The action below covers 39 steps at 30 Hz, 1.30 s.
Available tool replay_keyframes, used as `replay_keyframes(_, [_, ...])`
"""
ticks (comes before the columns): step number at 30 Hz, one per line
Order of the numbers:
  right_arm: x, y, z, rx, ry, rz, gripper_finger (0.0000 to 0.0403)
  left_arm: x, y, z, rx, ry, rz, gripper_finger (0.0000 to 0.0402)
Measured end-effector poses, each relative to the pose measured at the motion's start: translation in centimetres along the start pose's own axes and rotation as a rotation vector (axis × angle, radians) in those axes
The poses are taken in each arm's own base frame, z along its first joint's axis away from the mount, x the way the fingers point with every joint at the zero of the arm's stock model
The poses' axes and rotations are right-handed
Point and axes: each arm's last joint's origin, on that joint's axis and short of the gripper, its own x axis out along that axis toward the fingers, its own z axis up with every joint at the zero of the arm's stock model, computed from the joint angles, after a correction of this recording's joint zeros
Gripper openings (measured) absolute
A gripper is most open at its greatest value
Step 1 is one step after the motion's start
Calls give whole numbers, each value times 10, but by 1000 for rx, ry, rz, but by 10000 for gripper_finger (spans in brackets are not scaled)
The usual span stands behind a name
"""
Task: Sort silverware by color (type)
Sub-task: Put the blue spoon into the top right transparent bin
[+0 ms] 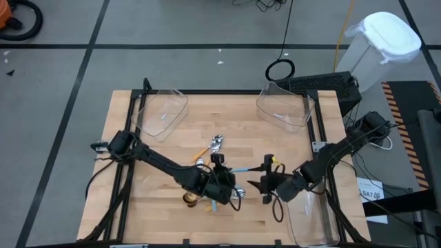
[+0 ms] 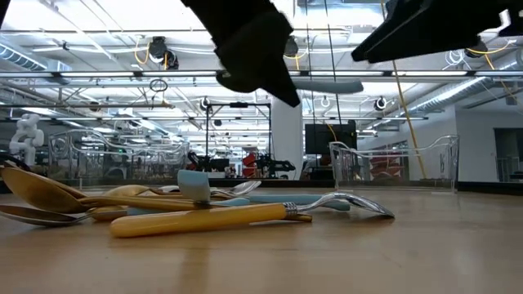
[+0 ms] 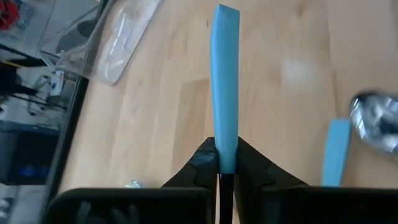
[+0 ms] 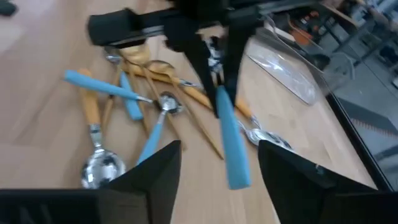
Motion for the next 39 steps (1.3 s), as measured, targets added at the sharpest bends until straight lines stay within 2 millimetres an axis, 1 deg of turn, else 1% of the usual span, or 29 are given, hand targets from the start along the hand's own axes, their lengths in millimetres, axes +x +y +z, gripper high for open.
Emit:
replay_keyframes(2, [-3,3,2,-15,-11,14,226,-3,-2,3,-42,-31,-8,22])
replay_keyframes(7, [-12,13,3,-60,-34,40,250,-20,-12,14,-102,-142,-50,22])
replay_keyframes(10, [-17,18,3,-84,-47,35,257,-28,-16,19,-119,-188,-69,22])
replay_keyframes(13, [-21,22,3,-98,-56,39,258,-32,-18,22,-141,-218,-79,22])
replay_keyframes(22, [-23,24,3,-100,-65,50,256,-41,-26,28,-181,-290,-121,22])
replay_keyframes(26, [-24,24,5,-102,-78,52,255,-42,-27,29,-193,-299,-166,22])
replay_keyframes(31, [-24,25,10,-101,-120,53,255,-41,-28,29,-220,-298,-174,22])
replay_keyframes(35, [-24,25,12,-95,-140,53,241,-42,-28,29,-235,-296,-192,22])
replay_keyframes(39, [-25,25,13,-99,-146,53,211,-42,-28,29,-243,-295,-194,22])
